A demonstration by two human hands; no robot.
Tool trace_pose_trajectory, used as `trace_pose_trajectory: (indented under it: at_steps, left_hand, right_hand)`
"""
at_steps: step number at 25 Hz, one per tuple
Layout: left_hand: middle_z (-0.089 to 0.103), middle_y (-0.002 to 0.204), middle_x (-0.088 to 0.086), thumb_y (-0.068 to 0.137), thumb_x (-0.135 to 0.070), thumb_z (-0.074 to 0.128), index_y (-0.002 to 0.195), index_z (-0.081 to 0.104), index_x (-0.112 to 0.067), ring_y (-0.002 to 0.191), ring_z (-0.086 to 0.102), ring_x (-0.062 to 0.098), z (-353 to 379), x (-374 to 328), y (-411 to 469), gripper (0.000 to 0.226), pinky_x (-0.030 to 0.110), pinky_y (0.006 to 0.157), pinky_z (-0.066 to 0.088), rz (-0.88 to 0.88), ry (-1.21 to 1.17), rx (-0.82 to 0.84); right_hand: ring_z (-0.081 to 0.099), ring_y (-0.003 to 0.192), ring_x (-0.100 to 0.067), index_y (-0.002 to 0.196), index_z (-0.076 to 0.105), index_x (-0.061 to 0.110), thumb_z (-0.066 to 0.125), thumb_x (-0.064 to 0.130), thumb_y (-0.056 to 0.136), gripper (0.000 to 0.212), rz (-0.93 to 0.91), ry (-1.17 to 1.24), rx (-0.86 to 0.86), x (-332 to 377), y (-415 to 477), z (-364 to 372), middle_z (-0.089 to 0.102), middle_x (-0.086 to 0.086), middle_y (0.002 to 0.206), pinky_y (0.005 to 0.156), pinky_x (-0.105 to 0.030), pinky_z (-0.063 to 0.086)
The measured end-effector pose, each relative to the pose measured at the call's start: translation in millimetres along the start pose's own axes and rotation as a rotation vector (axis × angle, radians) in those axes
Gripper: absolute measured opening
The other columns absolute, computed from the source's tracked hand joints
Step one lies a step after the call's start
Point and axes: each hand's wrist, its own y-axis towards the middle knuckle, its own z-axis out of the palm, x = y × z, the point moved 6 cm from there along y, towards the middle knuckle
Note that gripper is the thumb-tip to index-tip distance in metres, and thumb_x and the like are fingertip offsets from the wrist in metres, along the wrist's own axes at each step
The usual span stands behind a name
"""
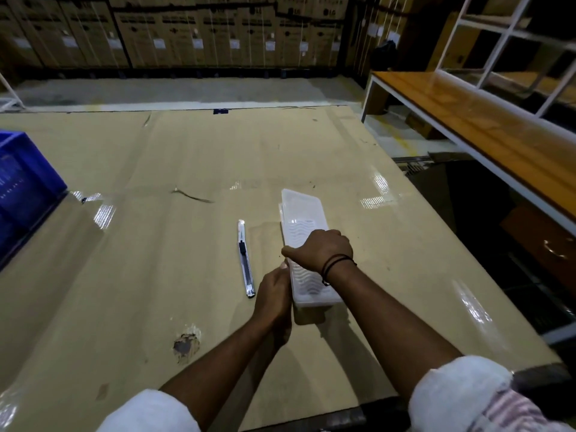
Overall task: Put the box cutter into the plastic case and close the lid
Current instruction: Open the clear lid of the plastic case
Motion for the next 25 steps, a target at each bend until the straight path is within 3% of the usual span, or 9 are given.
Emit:
trace_pose_trajectory:
  at_steps: [2,6,9,12,16,20,22,24,25]
  left_hand:
    - [0.075,0.063,-0.007,0.11,-0.027,0.042,0.074,0.068,-0.016,0.056,0.07,-0.002,-0.5,1.7,0.0,0.046,0.01,0.05,0.047,-0.032,-0.033,0.029]
    - [0.083,0.087,0.001,0.11,-0.034,0.045,0.095,0.077,-0.015,0.081,0.081,0.015,-5.4,5.6,1.6,0.041,0.027,0.07,0.061,-0.069,-0.132,0.086]
    - [0.084,0.093,0.0,0.11,-0.028,0.045,0.1,0.078,-0.018,0.085,0.081,0.014,-4.8,9.8,2.0,0.037,0.026,0.071,0.061,-0.102,-0.174,0.121]
    - [0.083,0.108,0.0,0.11,-0.027,0.044,0.117,0.077,-0.016,0.099,0.08,0.017,-3.0,8.4,-1.1,0.035,0.028,0.079,0.062,-0.094,-0.209,0.157]
    - [0.084,0.097,-0.007,0.111,-0.021,0.043,0.111,0.077,-0.021,0.089,0.08,0.008,3.8,3.7,-5.5,0.034,0.016,0.067,0.06,-0.052,-0.178,0.157]
    - [0.084,0.101,0.002,0.109,-0.022,0.049,0.122,0.075,-0.01,0.089,0.081,0.01,6.5,-3.6,-9.0,0.032,0.016,0.067,0.059,-0.026,-0.133,0.129]
    - [0.081,0.107,0.001,0.108,-0.015,0.049,0.127,0.069,-0.008,0.083,0.078,-0.003,7.7,-5.6,-7.0,0.029,0.009,0.066,0.056,0.0,-0.089,0.114]
    - [0.075,0.112,-0.006,0.109,-0.015,0.047,0.131,0.064,-0.013,0.081,0.075,-0.012,8.8,-8.0,-4.4,0.028,0.005,0.067,0.055,-0.007,-0.033,0.105]
    - [0.073,0.115,-0.007,0.109,-0.016,0.048,0.132,0.062,-0.018,0.086,0.074,-0.011,8.5,-6.1,-2.6,0.027,0.007,0.072,0.056,-0.025,-0.008,0.092]
  right_hand:
    - [0.058,0.099,-0.032,0.096,0.07,0.016,0.048,0.077,0.069,0.071,0.009,-0.047,-0.02,4.2,-5.8,1.3,0.07,-0.009,0.098,0.081,-0.037,0.047]
    - [0.054,0.099,-0.038,0.106,0.068,0.013,0.035,0.083,0.059,0.091,0.088,-0.121,0.019,12.5,-11.1,12.0,0.062,-0.019,0.106,0.079,-0.045,0.051]
    - [0.053,0.102,-0.039,0.114,0.066,0.008,0.03,0.085,0.066,0.098,0.047,-0.169,0.046,13.3,-17.8,15.3,0.06,-0.022,0.111,0.083,-0.046,0.048]
    - [0.054,0.11,-0.037,0.119,0.062,0.004,0.039,0.077,0.082,0.085,-0.024,-0.16,0.026,6.7,-25.4,6.7,0.062,-0.02,0.118,0.093,-0.044,0.04]
    - [0.059,0.097,-0.031,0.088,0.063,0.013,0.046,0.073,0.081,0.063,-0.093,-0.028,0.036,0.2,-25.2,-5.5,0.064,-0.01,0.093,0.081,-0.039,0.038]
    - [0.064,0.084,-0.025,0.09,0.065,0.017,0.053,0.08,0.07,0.067,-0.05,0.337,0.123,-23.8,-15.7,-17.3,0.067,-0.005,0.09,0.071,-0.034,0.05]
    - [0.068,0.083,-0.023,0.095,0.068,0.016,0.061,0.08,0.065,0.071,-0.011,0.689,0.248,-45.5,-10.6,-18.6,0.069,-0.004,0.092,0.07,-0.038,0.057]
    - [0.067,0.078,-0.023,0.106,0.07,0.015,0.068,0.067,0.065,0.066,0.017,1.111,0.428,-70.4,-7.0,-9.4,0.068,-0.006,0.093,0.07,-0.038,0.059]
    - [0.065,0.084,-0.029,0.111,0.07,0.016,0.069,0.059,0.068,0.062,0.022,1.309,0.479,-84.9,-3.7,-4.1,0.067,-0.009,0.098,0.078,-0.043,0.057]
